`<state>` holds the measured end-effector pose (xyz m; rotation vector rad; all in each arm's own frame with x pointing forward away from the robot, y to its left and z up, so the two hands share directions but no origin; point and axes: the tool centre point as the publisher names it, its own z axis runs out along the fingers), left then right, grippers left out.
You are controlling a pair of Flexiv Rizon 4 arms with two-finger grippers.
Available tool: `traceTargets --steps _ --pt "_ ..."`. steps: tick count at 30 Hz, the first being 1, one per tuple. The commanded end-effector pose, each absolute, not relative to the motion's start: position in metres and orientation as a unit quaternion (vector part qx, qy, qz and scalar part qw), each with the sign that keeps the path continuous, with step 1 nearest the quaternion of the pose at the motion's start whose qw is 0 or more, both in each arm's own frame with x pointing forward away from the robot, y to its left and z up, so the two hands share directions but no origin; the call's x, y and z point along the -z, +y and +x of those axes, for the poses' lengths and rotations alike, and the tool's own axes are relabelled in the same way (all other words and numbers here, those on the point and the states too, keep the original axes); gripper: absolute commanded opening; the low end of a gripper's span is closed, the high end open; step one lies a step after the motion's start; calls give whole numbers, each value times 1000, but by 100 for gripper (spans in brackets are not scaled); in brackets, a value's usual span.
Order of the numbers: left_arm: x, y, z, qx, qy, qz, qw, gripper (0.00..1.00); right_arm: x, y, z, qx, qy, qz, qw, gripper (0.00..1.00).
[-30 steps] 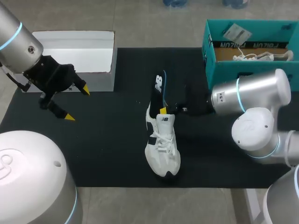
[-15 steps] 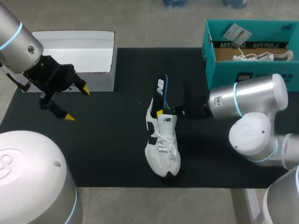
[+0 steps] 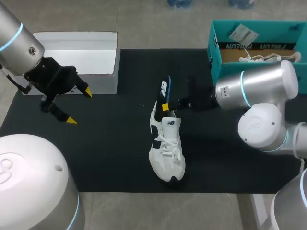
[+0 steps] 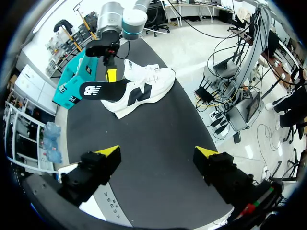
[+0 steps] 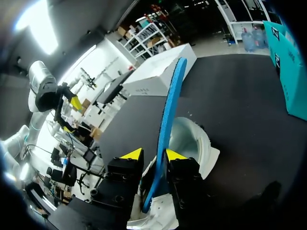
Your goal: Take the shoe out of the shoebox, open the shoe tongue, remove and reinsert the insole, then place the shoe into the shoebox
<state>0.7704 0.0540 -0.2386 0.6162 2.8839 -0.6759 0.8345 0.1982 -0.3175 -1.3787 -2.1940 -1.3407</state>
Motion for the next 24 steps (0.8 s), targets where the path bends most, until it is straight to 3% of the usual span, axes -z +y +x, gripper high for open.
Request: traceTargets --steps 1,2,16,17,20,24 --pt "238 54 770 222 952 204 58 100 316 200 840 447 -751 -473 109 7" --pt "238 54 770 222 952 204 58 100 316 200 841 446 -752 -473 108 0" --pt "238 54 770 222 952 204 58 100 313 191 846 442 -751 -480 102 1" --pt "238 54 770 222 952 204 58 100 313 191 846 441 -750 -481 103 13" --pt "238 54 770 222 952 204 58 100 316 191 846 441 -750 -483 105 29" --pt "238 54 770 222 952 204 58 100 317 191 846 438 -750 -484 108 36"
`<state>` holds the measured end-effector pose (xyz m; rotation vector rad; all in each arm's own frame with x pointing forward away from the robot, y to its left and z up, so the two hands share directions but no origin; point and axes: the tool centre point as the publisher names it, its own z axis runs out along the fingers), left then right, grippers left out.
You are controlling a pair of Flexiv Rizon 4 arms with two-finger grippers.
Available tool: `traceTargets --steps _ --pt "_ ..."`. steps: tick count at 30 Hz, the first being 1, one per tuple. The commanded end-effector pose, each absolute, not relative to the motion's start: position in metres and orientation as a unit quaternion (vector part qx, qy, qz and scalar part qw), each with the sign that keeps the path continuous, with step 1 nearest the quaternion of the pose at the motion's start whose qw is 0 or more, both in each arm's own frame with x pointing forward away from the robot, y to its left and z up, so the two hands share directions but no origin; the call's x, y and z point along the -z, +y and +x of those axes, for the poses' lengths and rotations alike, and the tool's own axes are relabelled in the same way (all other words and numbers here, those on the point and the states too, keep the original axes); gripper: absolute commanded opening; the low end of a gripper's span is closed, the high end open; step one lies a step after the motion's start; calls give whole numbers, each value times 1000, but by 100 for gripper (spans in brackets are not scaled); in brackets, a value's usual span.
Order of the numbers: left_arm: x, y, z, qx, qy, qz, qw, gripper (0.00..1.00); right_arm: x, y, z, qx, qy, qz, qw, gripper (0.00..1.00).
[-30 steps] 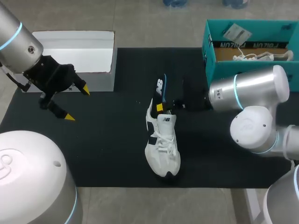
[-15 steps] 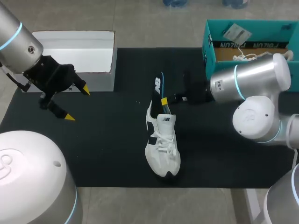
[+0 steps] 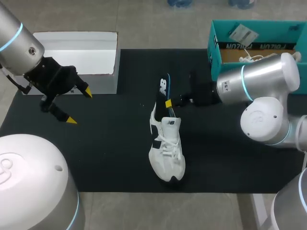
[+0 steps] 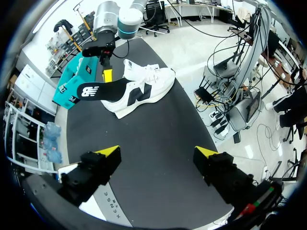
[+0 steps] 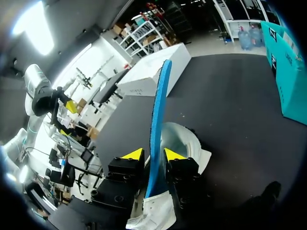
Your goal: Take the shoe out of the shoebox, open the shoe tongue, remove and reinsert the insole, then place the shoe into the shoebox
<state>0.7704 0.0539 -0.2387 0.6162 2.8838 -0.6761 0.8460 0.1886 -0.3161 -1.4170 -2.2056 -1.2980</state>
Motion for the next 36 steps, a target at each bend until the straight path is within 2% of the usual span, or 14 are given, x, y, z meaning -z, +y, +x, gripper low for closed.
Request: traceTargets --steps 1,14,16,17,18,36 --pt "238 54 770 222 952 204 58 100 317 191 846 438 -750 -484 108 35" --pt "238 54 770 222 952 204 58 100 321 198 858 433 -755 -478 114 28" --pt "238 54 770 222 952 204 58 100 322 197 859 433 -755 -479 114 21" --pt "238 54 770 222 952 204 58 100 322 197 859 434 -755 -479 114 7" --pt "238 54 770 222 952 204 58 100 322 196 860 434 -754 -480 113 0" --pt "238 54 770 222 952 204 58 100 346 199 830 454 -730 -491 141 0"
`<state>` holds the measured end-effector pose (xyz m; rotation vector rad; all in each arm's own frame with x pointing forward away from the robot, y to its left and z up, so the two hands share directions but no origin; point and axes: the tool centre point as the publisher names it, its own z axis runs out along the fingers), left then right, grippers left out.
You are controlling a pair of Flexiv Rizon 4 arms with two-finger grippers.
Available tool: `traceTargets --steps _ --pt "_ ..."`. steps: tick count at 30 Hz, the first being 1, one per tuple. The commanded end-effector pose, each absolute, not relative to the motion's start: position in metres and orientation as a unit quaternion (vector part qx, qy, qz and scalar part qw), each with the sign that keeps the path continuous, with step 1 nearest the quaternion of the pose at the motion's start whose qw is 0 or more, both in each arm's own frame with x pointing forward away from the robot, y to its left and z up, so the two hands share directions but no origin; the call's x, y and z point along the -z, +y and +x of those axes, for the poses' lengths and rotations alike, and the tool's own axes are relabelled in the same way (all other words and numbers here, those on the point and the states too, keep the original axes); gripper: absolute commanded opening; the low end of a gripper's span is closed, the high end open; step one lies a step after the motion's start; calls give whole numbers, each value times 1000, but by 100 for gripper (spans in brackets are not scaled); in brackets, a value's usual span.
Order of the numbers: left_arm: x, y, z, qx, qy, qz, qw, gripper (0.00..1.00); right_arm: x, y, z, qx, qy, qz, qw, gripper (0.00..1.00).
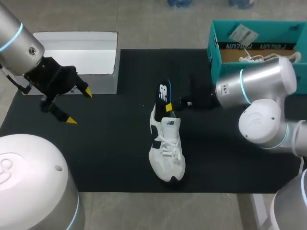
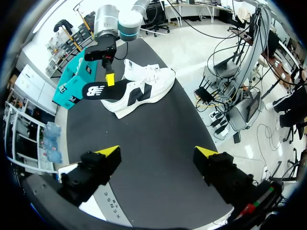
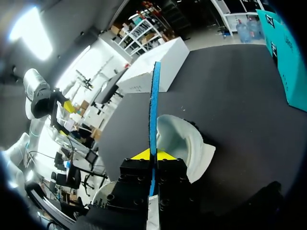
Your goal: Take the shoe out of the shoebox, open the shoe tongue, remove and reinsert the insole, then place the shoe into the shoebox
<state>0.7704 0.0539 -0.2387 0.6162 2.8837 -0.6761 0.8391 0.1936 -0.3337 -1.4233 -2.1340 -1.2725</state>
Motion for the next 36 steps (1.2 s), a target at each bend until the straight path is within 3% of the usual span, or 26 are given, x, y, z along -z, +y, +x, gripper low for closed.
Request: traceTargets --steps 1,16,17,18,19,22,36 --pt "238 54 770 222 952 204 58 100 349 200 828 455 -728 -493 144 0" --pt "238 54 770 222 952 204 58 100 371 202 810 454 -711 -513 157 0" --pt "238 54 770 222 952 204 58 100 371 202 810 454 -711 -513 157 6" --pt "238 54 770 222 952 204 58 100 369 202 811 455 -710 -514 156 23" --pt "238 54 770 222 952 204 58 100 367 202 813 455 -711 -514 153 31" --pt "238 54 770 222 952 204 58 100 358 201 819 455 -719 -506 143 44" --pt "238 54 770 222 952 204 58 100 337 197 848 440 -745 -487 121 38"
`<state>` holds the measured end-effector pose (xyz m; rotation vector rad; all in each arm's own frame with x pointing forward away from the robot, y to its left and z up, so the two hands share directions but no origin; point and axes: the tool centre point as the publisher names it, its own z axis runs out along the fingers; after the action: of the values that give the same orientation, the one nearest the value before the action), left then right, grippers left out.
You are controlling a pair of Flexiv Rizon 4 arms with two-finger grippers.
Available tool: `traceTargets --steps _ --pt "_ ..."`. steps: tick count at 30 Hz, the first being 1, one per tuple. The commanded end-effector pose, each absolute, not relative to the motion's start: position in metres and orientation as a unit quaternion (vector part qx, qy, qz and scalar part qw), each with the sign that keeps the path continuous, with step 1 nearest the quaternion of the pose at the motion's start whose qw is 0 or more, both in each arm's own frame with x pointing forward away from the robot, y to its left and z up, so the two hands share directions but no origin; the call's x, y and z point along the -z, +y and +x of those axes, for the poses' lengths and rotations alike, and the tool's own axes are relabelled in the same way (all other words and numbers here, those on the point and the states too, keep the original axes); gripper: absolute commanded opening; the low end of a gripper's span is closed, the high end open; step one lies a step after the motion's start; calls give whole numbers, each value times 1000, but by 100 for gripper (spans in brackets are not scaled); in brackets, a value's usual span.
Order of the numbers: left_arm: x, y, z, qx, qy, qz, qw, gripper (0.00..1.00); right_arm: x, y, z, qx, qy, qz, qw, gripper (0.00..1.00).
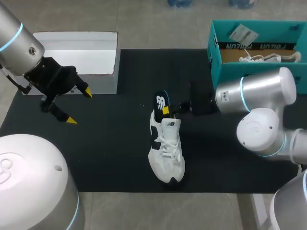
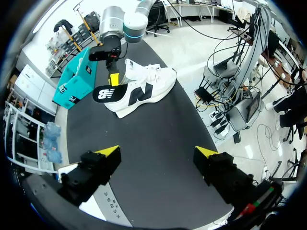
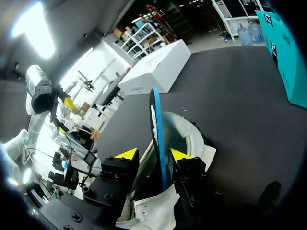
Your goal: Take the shoe out of the shoebox, open the shoe tongue, remove and reinsert the insole, then place the shoe into the shoebox
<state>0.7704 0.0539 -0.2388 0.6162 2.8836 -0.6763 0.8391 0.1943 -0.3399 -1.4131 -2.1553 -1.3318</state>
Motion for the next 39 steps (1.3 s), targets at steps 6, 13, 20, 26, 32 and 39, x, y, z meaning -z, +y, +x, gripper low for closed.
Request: traceTargets --steps 6,13,20,26,32,39 --pt "238 54 770 222 952 204 58 100 339 194 854 433 -748 -487 121 36" --pt "238 54 770 222 952 204 58 100 337 194 858 432 -751 -484 121 0" --pt "238 54 770 222 952 204 58 100 338 190 853 433 -749 -487 119 0" --pt "238 54 770 222 952 204 58 100 351 193 835 435 -738 -499 130 0" --pt "238 54 770 222 952 204 58 100 369 200 817 434 -728 -509 150 0" --pt "238 54 770 222 952 204 58 100 380 200 807 435 -718 -520 158 0"
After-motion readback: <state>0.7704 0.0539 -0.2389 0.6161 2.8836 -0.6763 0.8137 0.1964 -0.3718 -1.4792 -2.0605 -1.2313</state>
